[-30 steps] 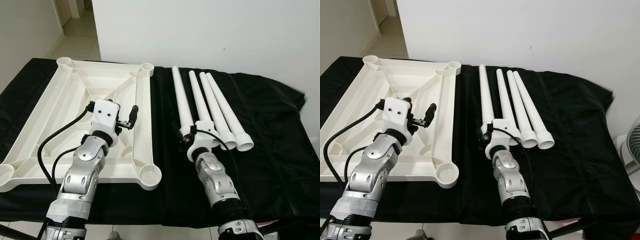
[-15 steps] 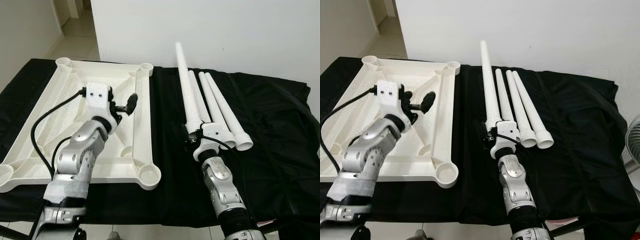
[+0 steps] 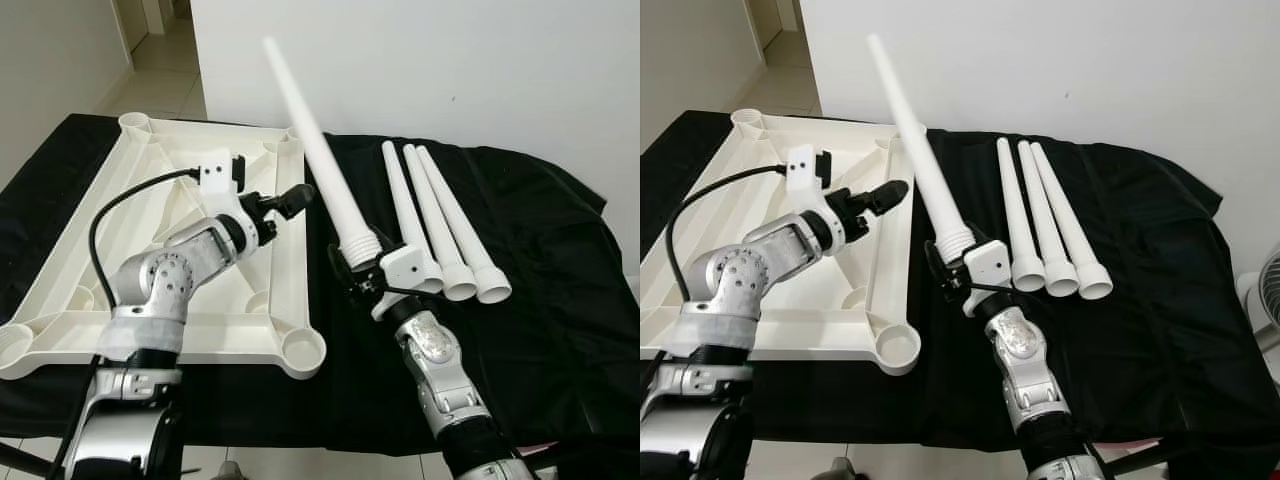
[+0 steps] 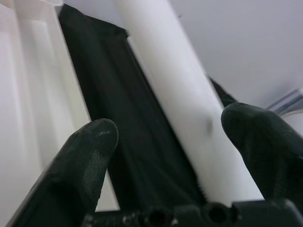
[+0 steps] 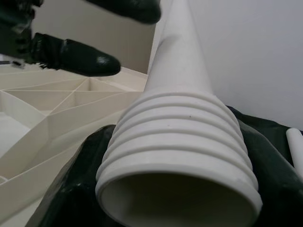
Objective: Building children table
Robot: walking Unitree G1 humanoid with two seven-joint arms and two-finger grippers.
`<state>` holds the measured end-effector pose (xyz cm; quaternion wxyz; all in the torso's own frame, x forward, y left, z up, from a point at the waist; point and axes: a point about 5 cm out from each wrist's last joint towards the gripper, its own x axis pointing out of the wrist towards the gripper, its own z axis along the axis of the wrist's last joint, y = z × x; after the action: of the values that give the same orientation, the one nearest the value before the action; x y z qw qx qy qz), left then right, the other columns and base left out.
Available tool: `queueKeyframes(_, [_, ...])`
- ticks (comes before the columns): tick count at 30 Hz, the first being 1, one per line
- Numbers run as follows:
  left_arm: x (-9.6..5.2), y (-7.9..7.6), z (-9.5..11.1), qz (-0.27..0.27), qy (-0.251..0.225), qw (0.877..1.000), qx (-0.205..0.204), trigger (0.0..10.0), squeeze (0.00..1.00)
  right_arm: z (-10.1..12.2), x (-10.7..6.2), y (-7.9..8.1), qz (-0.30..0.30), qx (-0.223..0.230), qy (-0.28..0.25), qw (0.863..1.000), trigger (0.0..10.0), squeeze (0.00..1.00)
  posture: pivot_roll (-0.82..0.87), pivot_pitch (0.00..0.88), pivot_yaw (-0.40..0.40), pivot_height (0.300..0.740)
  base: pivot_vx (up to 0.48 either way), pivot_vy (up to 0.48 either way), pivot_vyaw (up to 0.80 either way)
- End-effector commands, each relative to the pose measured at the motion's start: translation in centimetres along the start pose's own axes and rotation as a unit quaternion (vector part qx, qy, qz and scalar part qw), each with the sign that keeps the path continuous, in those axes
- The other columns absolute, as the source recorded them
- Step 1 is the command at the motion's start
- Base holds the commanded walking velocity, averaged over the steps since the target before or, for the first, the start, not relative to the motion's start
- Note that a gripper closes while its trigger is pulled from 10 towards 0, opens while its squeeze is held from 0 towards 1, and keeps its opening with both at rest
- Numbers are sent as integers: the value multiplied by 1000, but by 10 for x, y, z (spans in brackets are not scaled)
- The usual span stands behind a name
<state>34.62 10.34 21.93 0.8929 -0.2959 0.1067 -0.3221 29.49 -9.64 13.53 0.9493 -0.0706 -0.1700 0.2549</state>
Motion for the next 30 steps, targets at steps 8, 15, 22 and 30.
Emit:
queueKeyframes(8, [7,-29,9,-186,4,982,-25,10000,0,1,1,10,40,-15,-12,999,10000,0,0,0,-42,740,0,0,0])
queueKeyframes(15, [13,-27,8,-173,34,984,-19,10000,0,5,0,18,63,-35,-35,997,10000,0,-8,0,-32,740,0,0,0])
queueKeyframes(22, [17,-20,10,-147,42,988,-9,10000,0,8,0,16,47,-48,-46,997,10000,0,-9,0,-30,740,0,0,0])
queueKeyframes(30, [18,-12,22,-124,32,992,-7,10000,0,4,-1,13,34,-64,-35,997,10000,0,-13,0,-24,740,0,0,0])
